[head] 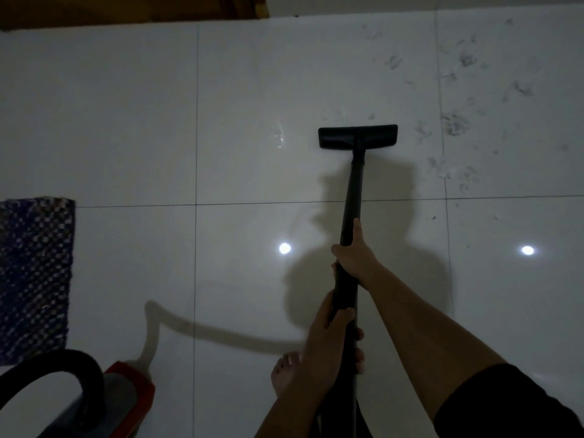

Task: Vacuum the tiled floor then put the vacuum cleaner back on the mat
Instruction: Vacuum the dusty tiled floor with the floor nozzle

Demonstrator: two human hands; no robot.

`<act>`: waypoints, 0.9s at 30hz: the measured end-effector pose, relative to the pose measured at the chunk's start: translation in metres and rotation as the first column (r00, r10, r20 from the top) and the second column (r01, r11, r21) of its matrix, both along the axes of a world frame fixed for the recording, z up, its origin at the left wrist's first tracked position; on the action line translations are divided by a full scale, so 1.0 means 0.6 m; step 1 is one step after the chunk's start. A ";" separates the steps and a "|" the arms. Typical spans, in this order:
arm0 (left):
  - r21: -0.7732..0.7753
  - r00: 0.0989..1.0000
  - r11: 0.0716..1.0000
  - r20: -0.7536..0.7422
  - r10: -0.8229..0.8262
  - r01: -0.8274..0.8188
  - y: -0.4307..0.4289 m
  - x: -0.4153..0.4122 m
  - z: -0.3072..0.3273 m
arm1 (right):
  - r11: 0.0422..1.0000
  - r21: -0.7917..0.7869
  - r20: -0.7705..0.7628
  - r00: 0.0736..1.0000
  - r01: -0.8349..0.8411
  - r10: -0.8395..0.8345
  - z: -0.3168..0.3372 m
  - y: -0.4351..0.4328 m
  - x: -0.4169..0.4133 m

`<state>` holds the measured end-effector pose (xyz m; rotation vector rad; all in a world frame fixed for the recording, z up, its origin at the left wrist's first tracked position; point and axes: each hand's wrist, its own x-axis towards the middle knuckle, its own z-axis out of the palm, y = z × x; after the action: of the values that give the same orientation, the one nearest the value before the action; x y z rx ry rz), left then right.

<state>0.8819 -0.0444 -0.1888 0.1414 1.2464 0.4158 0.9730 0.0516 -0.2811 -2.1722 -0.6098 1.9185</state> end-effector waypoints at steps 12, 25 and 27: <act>-0.013 0.998 0.998 -0.025 0.053 -0.054 0.095 0.008 -0.012 | 1.000 0.029 -0.014 1.000 0.006 -0.005 -0.011 0.093 0.002; 0.054 0.997 0.996 -0.050 -0.065 0.068 0.235 -0.049 -0.004 | 0.996 0.022 0.009 0.996 0.087 -0.087 -0.015 0.221 -0.043; 0.052 0.998 0.997 -0.026 -0.054 0.056 0.260 -0.058 -0.007 | 0.997 0.023 0.016 0.997 0.077 -0.078 -0.015 0.248 -0.049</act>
<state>0.8473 0.1117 -0.1929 0.2259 1.2531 0.4004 0.9435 0.2001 -0.2904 -2.1674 -0.5385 1.8478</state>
